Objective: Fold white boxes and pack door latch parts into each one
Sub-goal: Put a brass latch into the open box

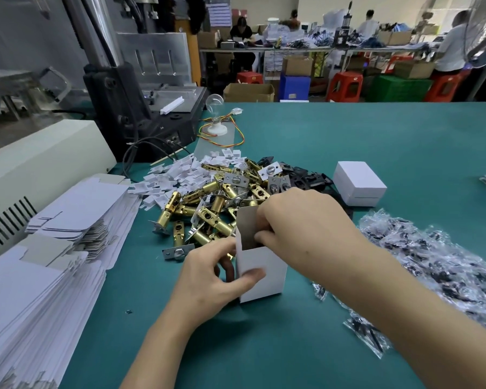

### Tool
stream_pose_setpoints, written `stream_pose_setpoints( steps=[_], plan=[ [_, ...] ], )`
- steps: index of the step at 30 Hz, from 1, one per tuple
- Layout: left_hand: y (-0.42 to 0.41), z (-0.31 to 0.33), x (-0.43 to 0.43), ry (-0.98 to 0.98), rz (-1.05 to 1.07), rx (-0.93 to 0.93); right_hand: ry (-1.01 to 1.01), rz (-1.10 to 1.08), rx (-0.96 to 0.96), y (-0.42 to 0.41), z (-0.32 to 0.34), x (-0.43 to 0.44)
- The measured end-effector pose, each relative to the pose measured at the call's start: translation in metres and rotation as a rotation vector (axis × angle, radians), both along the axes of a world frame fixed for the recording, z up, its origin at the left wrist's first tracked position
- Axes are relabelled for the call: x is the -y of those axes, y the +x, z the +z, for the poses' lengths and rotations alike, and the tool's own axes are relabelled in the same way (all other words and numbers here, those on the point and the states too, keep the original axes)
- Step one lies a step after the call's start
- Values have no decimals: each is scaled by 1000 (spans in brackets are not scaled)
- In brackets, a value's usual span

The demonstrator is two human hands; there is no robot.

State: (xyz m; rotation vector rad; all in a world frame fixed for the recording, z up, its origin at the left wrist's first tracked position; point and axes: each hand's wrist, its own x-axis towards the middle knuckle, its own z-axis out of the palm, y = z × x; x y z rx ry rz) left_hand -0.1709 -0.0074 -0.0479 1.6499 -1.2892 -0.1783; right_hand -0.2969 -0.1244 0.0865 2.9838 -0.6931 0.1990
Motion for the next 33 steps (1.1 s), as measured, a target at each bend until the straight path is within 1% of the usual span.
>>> stream_pose_setpoints(
  steps=[2, 3, 5, 7, 8, 10, 12, 15, 17, 23, 28, 33],
  plan=[
    [0, 0, 0, 4, -3, -18, 18, 35, 38, -1, -1, 3],
    [1, 0, 0, 4, -9, -25, 43, 59, 85, -3, 0, 5],
    [2, 0, 0, 8, -18, -40, 140, 93, 251, -6, 3, 13],
    [3, -1, -1, 22, -26, -54, 265, 79, 437, -9, 6, 25],
    [4, -2, -1, 38, -32, -63, 314, 66, 497, -10, 7, 33],
    [4, -4, -1, 84, -57, -95, 354, 56, 524, -7, 8, 45],
    [4, -8, 1, 157, -99, -150, 364, 65, 481, 5, 7, 53],
    [2, -11, 3, 244, -159, -241, 372, 83, 312, 38, 5, 59],
    [3, -11, 2, 261, -172, -266, 360, 132, 211, 66, 2, 60],
    [5, -13, 3, 287, -179, -299, 239, 208, 12, 150, -5, 70],
    [5, -16, 5, 322, -151, -258, 135, 271, -104, 206, -16, 80],
    [7, -18, 5, 325, -124, -195, 23, 355, -267, 244, -36, 87]
  ],
)
